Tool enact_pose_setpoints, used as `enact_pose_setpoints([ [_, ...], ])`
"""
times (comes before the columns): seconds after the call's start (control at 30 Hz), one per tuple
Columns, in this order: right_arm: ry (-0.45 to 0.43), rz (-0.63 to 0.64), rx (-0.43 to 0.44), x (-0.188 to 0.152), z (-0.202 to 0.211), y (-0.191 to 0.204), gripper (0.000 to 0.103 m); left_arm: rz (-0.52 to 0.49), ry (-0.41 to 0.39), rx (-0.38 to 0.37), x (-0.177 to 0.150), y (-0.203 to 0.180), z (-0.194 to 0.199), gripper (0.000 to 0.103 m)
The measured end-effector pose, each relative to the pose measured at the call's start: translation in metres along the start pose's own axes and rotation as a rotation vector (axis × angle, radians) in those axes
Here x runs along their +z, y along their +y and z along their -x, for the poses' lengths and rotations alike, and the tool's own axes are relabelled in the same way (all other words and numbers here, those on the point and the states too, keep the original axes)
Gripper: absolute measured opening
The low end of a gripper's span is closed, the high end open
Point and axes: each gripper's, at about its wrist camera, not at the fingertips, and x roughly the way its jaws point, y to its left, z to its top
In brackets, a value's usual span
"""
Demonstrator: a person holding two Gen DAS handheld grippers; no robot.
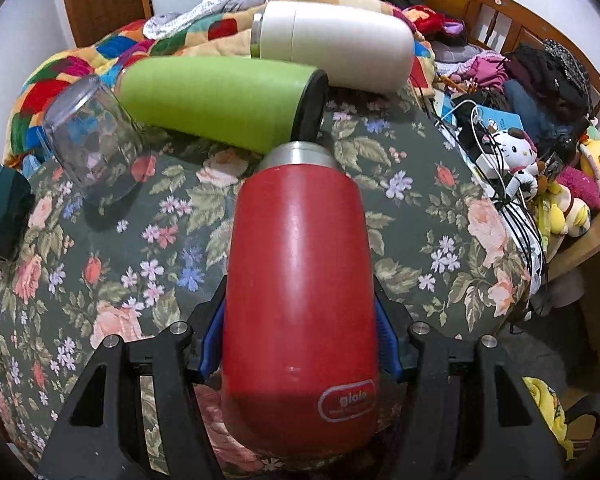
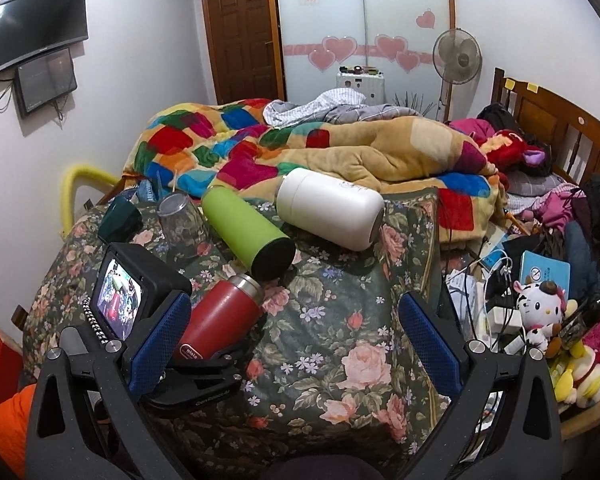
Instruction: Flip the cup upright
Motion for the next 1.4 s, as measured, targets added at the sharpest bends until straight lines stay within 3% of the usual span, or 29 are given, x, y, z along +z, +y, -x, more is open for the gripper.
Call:
enact_pose_setpoints([
  [0.3,0.008,0.006,-0.006,0.004,-0.003,0.003,0.103,0.026,0.013,-0.019,-0.004,0.004,0.014,0.063],
  [0.47,0.004,0.006,-0.002,0.01,-0.006,0.005,0.103,0.053,-0.051,-0.012,-0.009,0.013,0.045,0.063],
  [0.67,0.036,0.018,0.018,0.015,-0.027,0.017,0.103,0.112,-0.14,0.059,-0.019,0.04,0.085,0.066],
  [0.93,0.187,0.028,0.094,0.003,-0.083,0.041,0.102,0.172,-0.186,0.204,-0.036,0.078,0.106,0.069],
  [1.17,0.366,-0.065,0.197,-0.014,-0.127,0.048,0.089,0.254,-0.169,0.218,-0.057,0.106,0.102,0.069],
  [1.4,0.446,-0.129,0.224,-0.016,-0.152,0.048,0.088,0.29,-0.163,0.221,-0.067,0.114,0.097,0.069],
])
